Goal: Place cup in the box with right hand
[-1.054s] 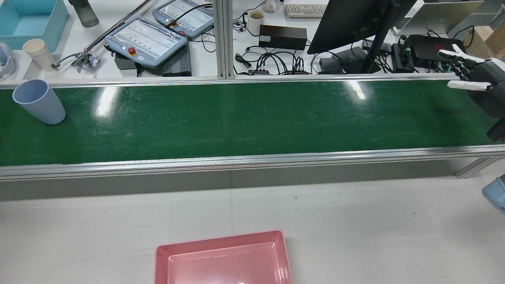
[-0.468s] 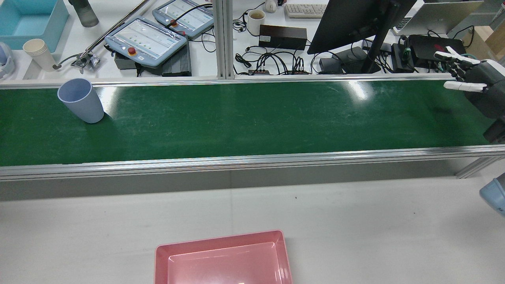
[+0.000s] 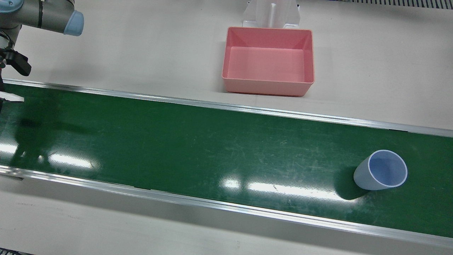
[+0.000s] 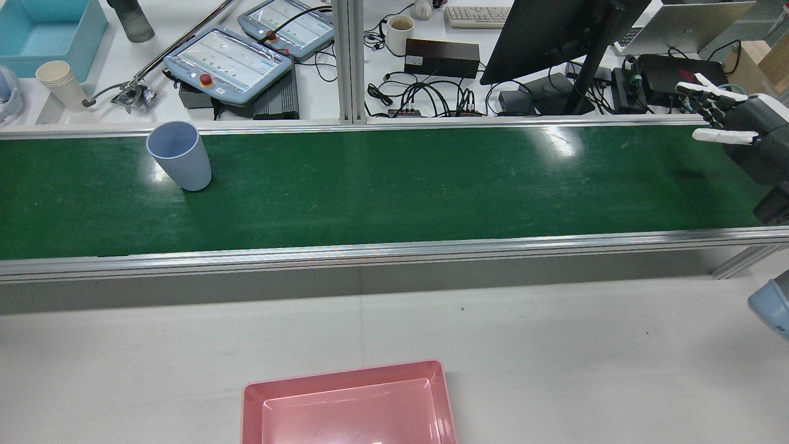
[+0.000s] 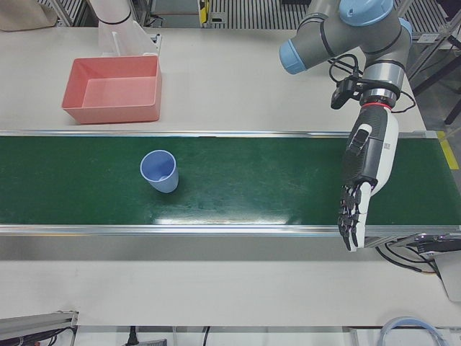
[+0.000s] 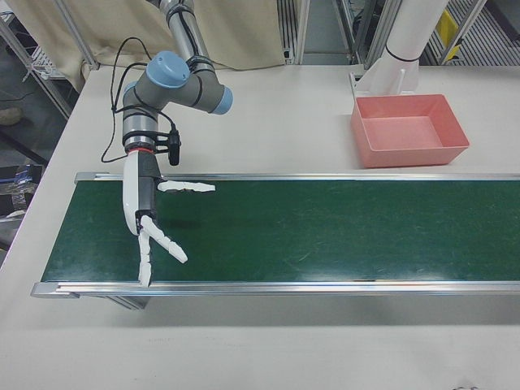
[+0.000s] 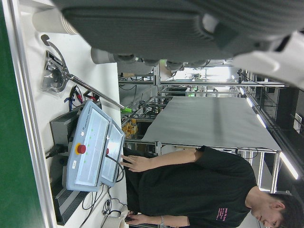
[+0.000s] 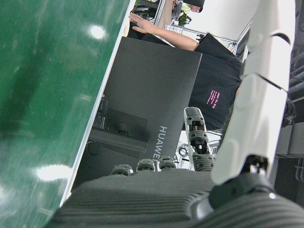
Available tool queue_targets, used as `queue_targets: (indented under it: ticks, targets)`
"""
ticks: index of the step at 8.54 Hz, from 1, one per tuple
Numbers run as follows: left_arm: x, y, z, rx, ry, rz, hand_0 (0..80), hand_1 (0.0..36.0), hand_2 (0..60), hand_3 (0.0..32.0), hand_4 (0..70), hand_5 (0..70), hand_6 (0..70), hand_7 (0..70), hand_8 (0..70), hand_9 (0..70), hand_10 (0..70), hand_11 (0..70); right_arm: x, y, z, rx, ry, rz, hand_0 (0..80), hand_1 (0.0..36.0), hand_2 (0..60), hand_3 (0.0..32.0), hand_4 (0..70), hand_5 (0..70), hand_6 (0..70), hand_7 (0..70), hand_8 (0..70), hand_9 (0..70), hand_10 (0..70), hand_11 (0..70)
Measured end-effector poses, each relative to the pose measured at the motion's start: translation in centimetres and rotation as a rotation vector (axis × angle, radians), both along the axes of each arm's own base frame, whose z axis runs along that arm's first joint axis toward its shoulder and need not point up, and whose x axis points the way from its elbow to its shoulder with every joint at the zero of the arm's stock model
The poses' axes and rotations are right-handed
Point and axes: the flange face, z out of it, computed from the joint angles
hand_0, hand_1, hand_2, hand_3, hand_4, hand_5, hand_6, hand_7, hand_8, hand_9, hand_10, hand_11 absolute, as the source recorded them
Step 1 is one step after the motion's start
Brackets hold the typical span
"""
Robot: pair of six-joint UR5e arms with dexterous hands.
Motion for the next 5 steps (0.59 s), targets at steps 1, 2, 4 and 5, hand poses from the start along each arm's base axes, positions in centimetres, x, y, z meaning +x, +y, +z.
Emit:
queue_targets:
  ticks: [1, 2, 4, 5]
  targets:
    - [0.0, 0.0, 0.0, 0.0, 0.0, 0.0, 0.0, 0.0, 0.0, 0.0, 0.0, 0.0, 0.0, 0.0, 0.0, 0.0, 0.0, 0.0, -0.03, 0.01, 0.01, -0.001, 0.0, -0.001, 52.0, 20.2, 7.2, 0.0, 6.5, 5.6, 2.8, 4.7, 2.5, 0.0, 0.0, 0.0]
    - [0.0, 0.0, 0.0, 0.0, 0.0, 0.0, 0.0, 0.0, 0.0, 0.0, 0.0, 0.0, 0.0, 0.0, 0.0, 0.0, 0.0, 0.0, -0.09, 0.01, 0.01, -0.001, 0.0, -0.002, 51.9, 20.2, 7.1, 0.0, 5.8, 5.6, 2.7, 4.2, 2.5, 0.0, 0.0, 0.0]
    - [0.0, 0.0, 0.0, 0.0, 0.0, 0.0, 0.0, 0.0, 0.0, 0.0, 0.0, 0.0, 0.0, 0.0, 0.0, 0.0, 0.0, 0.0, -0.27, 0.03, 0.0, -0.001, 0.0, -0.005, 51.2, 20.0, 7.9, 0.0, 2.5, 5.6, 2.5, 3.7, 2.2, 0.0, 0.0, 0.0]
    - [0.0, 0.0, 0.0, 0.0, 0.0, 0.0, 0.0, 0.0, 0.0, 0.0, 0.0, 0.0, 0.0, 0.0, 0.0, 0.0, 0.0, 0.0, -0.42, 0.04, -0.08, 0.0, 0.001, -0.008, 50.4, 19.7, 8.0, 0.0, 0.0, 5.7, 2.2, 2.0, 2.3, 0.0, 0.0, 0.0]
